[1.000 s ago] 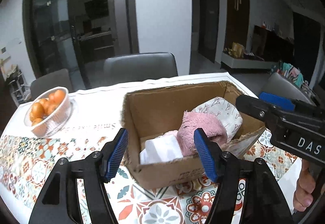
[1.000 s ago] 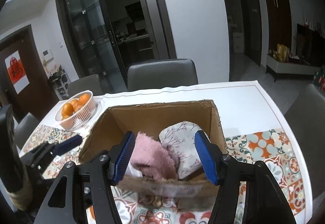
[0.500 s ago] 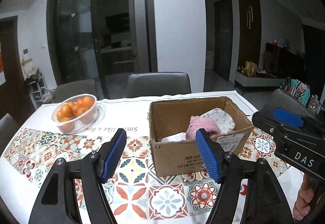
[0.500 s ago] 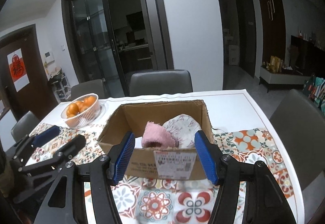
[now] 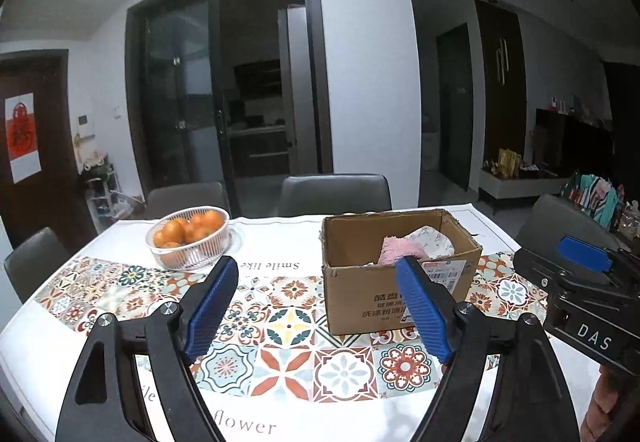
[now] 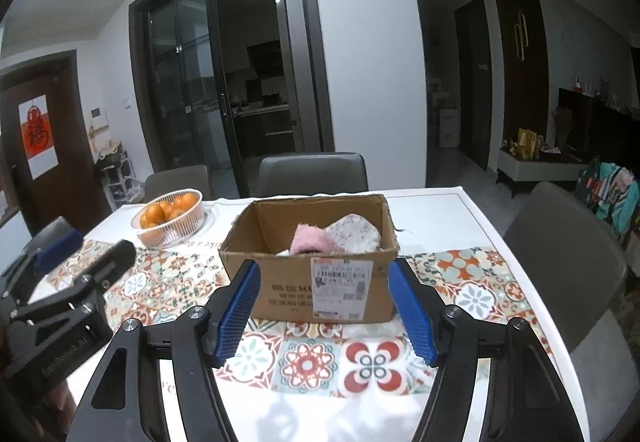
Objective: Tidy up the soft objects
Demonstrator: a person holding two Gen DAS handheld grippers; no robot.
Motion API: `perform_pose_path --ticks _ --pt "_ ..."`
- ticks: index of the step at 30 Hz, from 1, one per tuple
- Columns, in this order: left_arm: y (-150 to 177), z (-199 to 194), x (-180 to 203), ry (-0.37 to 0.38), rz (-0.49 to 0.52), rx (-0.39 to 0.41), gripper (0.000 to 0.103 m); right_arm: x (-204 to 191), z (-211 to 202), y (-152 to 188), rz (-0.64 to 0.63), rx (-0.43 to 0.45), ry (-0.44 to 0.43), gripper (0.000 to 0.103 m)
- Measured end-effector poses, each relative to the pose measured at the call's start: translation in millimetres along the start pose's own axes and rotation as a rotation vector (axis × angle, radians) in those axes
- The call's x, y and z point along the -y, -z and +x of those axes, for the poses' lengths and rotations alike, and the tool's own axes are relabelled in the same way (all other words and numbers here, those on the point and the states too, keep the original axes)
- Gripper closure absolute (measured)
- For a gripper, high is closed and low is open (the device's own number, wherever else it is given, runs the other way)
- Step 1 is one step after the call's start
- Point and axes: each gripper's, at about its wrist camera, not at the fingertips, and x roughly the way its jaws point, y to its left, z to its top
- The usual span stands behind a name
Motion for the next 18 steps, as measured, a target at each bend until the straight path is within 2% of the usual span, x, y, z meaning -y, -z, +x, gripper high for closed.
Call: perform_pose_path --ticks 4,12,18 --pt "8 -16 1 -0.009 0.005 0.017 0.019 0 -18 9 -0.003 0.021 0.022 0.030" --pt "27 -43 3 -0.017 0.011 0.034 0.009 -1 -47 30 -0.016 0.027 0.045 0.030" --pt "39 -60 5 0.000 0.019 0.042 0.008 1 -66 43 -0.008 0.040 0.053 0.030"
